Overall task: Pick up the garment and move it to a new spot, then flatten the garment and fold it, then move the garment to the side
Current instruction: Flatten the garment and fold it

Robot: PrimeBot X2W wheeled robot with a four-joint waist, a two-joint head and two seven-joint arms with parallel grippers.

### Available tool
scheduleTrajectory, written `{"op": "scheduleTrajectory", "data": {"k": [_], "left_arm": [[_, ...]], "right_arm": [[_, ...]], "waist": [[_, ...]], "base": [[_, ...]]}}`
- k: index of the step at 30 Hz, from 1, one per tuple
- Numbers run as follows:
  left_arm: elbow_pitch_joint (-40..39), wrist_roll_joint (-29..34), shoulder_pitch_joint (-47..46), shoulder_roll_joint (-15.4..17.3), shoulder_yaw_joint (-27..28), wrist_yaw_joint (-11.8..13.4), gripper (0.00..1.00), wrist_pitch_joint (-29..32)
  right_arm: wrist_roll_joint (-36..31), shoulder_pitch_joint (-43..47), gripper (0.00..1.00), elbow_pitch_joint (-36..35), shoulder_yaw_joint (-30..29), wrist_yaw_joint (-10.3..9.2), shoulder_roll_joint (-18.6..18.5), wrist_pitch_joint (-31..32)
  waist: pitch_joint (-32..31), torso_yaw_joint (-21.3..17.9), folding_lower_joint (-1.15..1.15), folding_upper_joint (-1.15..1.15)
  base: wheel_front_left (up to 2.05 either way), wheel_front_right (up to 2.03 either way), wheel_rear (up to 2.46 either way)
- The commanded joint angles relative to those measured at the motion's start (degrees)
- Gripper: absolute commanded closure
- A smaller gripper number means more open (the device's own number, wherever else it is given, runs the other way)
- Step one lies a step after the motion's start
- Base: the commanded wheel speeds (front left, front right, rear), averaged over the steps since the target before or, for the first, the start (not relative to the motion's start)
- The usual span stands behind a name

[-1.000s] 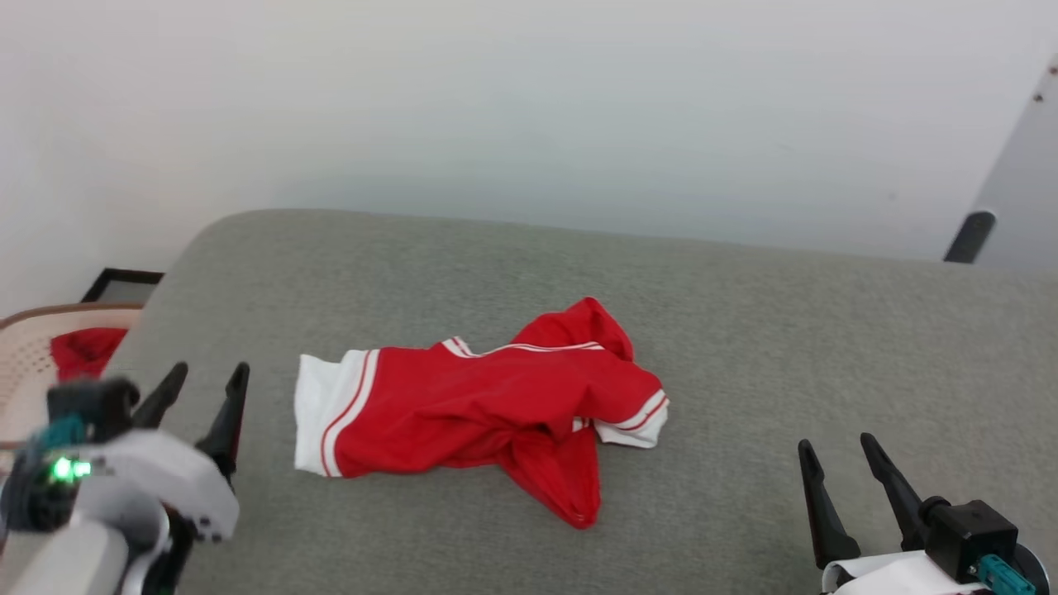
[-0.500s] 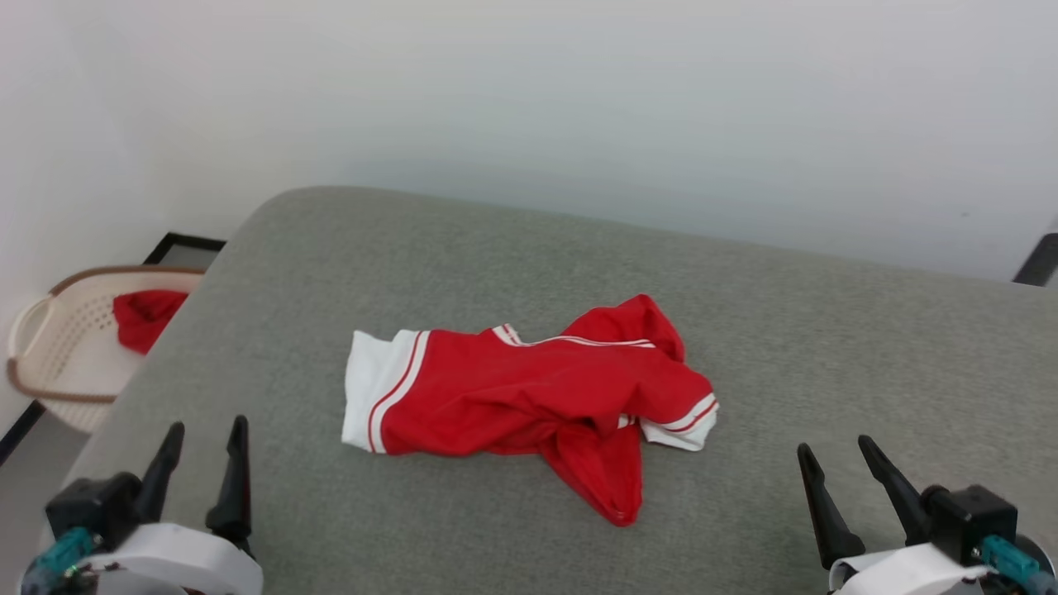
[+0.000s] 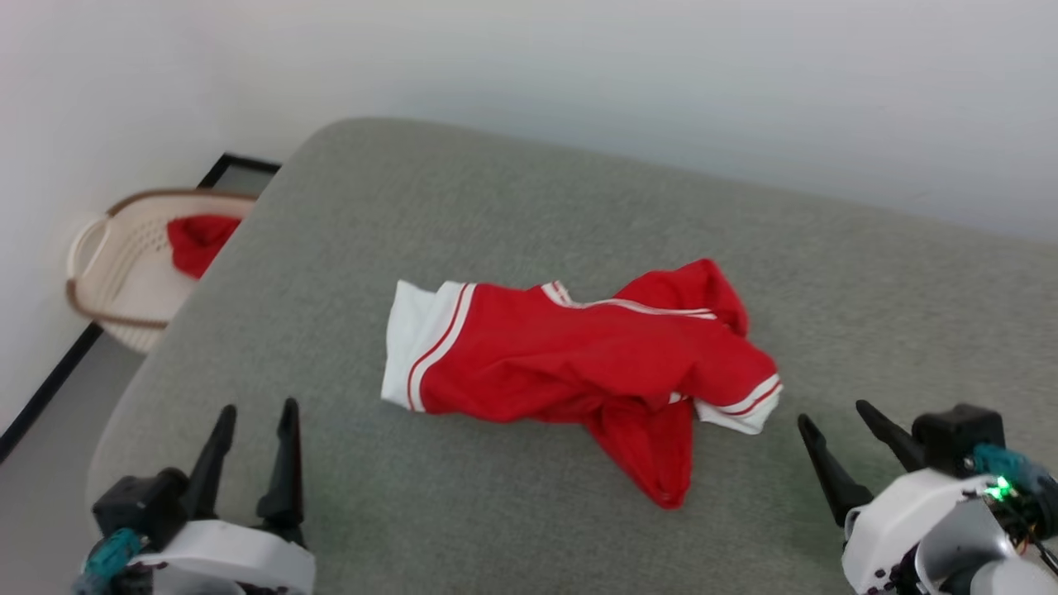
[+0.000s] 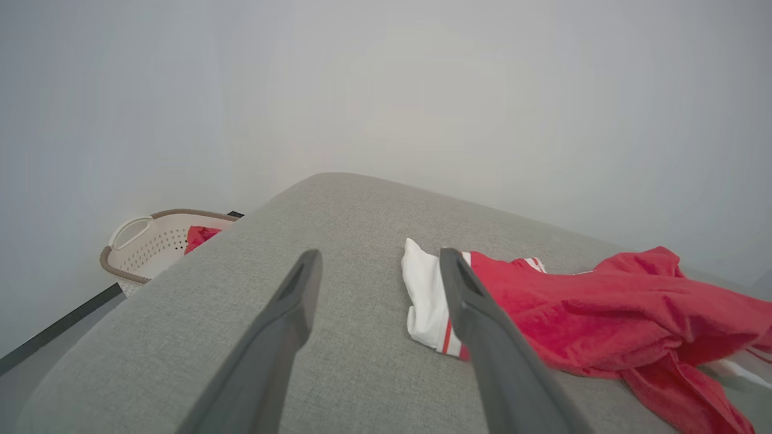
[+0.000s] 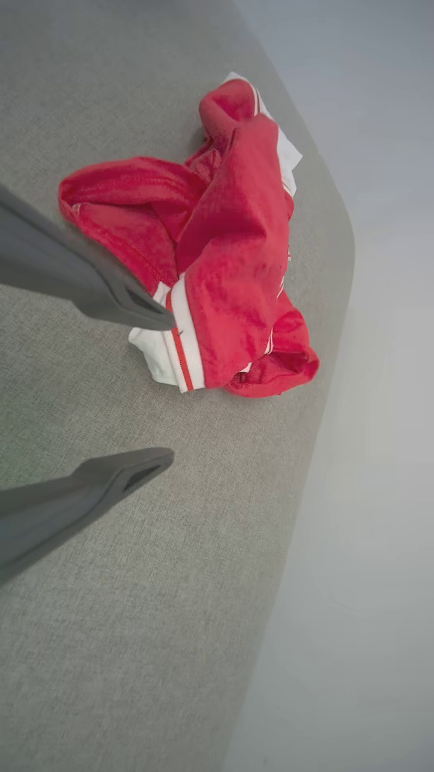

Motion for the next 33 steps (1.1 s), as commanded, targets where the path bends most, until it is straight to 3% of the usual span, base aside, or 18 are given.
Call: {"op": "scheduleTrajectory", "data": {"k": [1, 9, 18, 19, 20, 21, 33], "left_arm": [[0.2, 1.0, -0.9, -0.9, 0.5, -0.7, 0.0, 0.0], [1.3, 5.0, -2.9, -6.0, 2.6, -4.1, 0.0, 0.0], [3.3, 8.5, -5.0, -9.8, 4.0, -6.6, 0.0, 0.0], [3.5, 8.8, -5.1, -10.1, 4.2, -6.9, 0.0, 0.0], [3.7, 9.0, -5.3, -10.4, 4.4, -7.1, 0.0, 0.0], [3.9, 9.3, -5.3, -10.6, 4.6, -7.2, 0.0, 0.0], [4.8, 10.8, -5.0, -11.3, 7.2, -8.2, 0.0, 0.0]], "right_arm": [[0.7, -1.3, 0.0, 0.0, 0.5, 0.0, -0.6, 1.5], [1.6, -4.6, 0.0, 1.1, 3.0, 0.0, -3.0, 6.6], [1.6, -8.1, 0.0, 5.4, 5.1, 0.0, -3.1, 7.1], [1.6, -8.6, 0.51, 6.0, 5.5, 0.0, -3.2, 7.1], [1.7, -9.1, 0.87, 6.5, 5.7, 0.0, -3.1, 6.8], [1.6, -9.4, 1.0, 7.1, 6.0, 0.0, -3.1, 6.7], [2.5, -11.3, 1.0, 7.9, 5.0, 0.0, -4.4, 6.4]], "waist": [[3.2, 2.8, 0.0, 0.0], [6.9, 5.6, 0.0, 0.0], [8.9, 7.1, 0.0, 0.0], [9.0, 7.0, 0.0, 0.0], [9.1, 7.0, 0.0, 0.0], [9.2, 7.0, 0.0, 0.0], [8.2, 4.9, 0.0, 0.0]], "base": [[0.0, 0.0, 0.0], [0.0, 0.0, 0.0], [0.0, 0.0, 0.0], [0.0, 0.0, 0.0], [0.0, 0.0, 0.0], [0.0, 0.0, 0.0], [0.0, 0.0, 0.0]]}}
